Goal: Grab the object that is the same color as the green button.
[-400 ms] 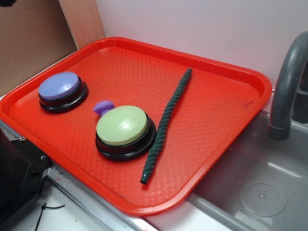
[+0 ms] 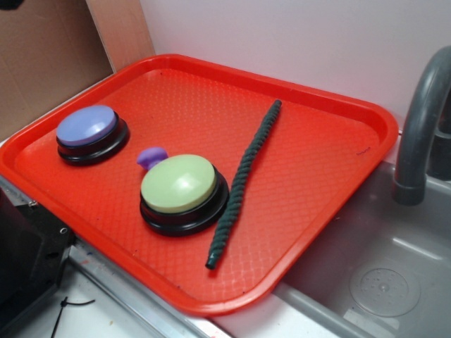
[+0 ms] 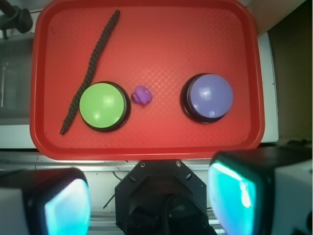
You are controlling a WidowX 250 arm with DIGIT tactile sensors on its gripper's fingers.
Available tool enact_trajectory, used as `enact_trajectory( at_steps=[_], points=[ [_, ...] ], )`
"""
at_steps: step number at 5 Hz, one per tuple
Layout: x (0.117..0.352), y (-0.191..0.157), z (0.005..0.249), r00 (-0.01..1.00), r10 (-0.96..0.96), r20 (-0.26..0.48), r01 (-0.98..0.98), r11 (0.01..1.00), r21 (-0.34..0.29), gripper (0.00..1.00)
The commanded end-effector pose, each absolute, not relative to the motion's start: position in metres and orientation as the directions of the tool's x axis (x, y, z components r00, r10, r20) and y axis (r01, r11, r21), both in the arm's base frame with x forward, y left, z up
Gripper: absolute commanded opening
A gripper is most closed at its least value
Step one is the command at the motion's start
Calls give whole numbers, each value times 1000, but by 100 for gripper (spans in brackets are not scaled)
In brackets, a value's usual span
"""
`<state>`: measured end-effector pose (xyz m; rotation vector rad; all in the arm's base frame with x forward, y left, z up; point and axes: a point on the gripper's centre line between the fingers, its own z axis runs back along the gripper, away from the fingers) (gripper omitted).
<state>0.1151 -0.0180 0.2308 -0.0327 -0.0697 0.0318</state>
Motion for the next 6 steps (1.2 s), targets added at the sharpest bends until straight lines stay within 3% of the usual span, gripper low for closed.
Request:
enact_trajectory(
  at_steps=[1, 2, 3, 5, 6],
  points=[
    [152, -33, 208, 989, 107, 106, -101, 993, -60, 100],
    [182, -52, 183, 980, 141, 140, -128, 987, -97, 100],
    [208, -68, 156, 969, 231, 92, -214, 963, -164, 100],
    [258, -101, 81, 941, 320, 111, -312, 947, -80, 100],
    [267, -106, 62, 941, 318, 117, -315, 948, -46, 100]
  ],
)
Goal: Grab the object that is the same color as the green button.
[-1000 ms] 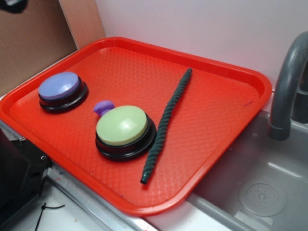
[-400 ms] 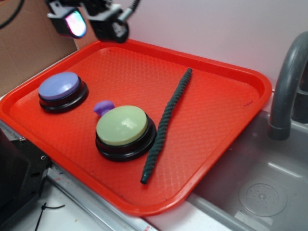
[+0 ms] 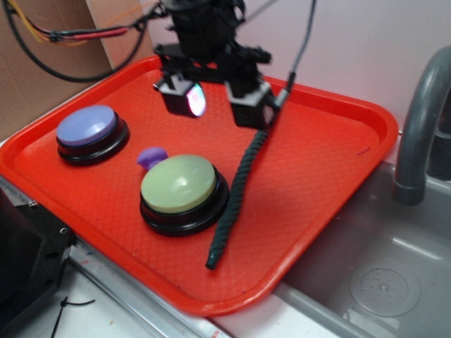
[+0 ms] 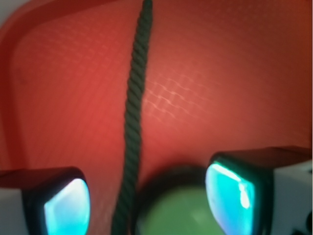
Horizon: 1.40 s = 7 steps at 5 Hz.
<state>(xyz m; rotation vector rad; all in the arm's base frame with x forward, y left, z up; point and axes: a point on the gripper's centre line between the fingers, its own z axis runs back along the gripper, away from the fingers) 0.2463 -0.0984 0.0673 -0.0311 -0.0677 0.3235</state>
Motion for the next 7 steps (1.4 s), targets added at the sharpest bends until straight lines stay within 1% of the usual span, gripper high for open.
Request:
enact_trajectory(
  at_steps=[1, 2, 3, 4, 5, 6, 7],
  points=[
    [276, -106, 38, 945, 304, 121, -306, 952, 3, 100],
    [277, -100, 23, 941, 325, 96, -327, 945, 8, 100],
    [275, -97, 15, 935, 342, 88, -344, 939, 8, 0],
    [275, -95, 18, 939, 334, 85, -336, 942, 6, 0],
    [279, -92, 29, 975, 217, 45, -218, 976, 20, 0],
    [283, -81, 53, 984, 172, 45, -173, 985, 15, 0],
    [289, -64, 96, 1000, -9, -4, 9, 1000, 20, 0]
  ],
)
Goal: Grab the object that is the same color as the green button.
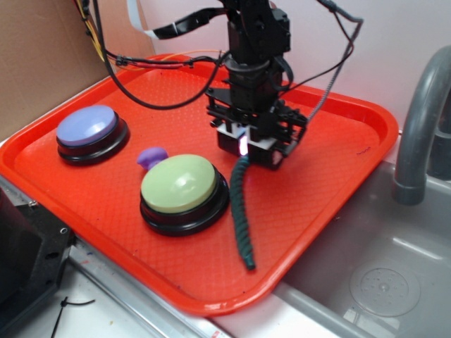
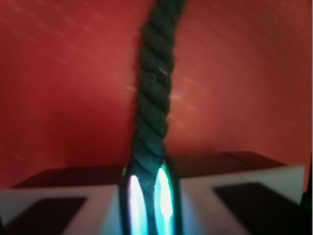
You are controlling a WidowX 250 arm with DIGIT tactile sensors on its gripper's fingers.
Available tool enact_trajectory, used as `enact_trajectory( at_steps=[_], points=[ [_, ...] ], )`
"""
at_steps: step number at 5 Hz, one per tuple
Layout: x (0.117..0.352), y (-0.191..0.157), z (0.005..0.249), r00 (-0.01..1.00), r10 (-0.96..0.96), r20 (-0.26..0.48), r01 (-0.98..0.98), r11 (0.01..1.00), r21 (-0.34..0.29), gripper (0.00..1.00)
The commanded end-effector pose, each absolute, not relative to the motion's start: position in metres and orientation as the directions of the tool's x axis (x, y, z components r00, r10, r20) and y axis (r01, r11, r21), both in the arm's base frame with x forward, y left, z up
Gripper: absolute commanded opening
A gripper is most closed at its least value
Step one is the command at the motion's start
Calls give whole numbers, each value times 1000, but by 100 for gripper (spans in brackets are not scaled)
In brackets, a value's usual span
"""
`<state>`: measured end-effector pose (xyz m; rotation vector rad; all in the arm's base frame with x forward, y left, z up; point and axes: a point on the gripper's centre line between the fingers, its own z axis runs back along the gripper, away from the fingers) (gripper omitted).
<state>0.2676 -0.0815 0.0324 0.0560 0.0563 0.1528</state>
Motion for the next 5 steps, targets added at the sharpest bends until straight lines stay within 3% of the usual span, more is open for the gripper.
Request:
enact_trajectory(
  at_steps=[1, 3, 4, 5],
  points=[
    [283, -53, 132, 997, -79, -13, 79, 996, 41, 0],
    [242, -7, 197, 992, -84, 91, 85, 996, 1, 0],
    [221, 11, 210, 989, -39, 140, 45, 998, -35, 0],
    [220, 7, 207, 986, -80, 147, 89, 994, -57, 0]
  ],
)
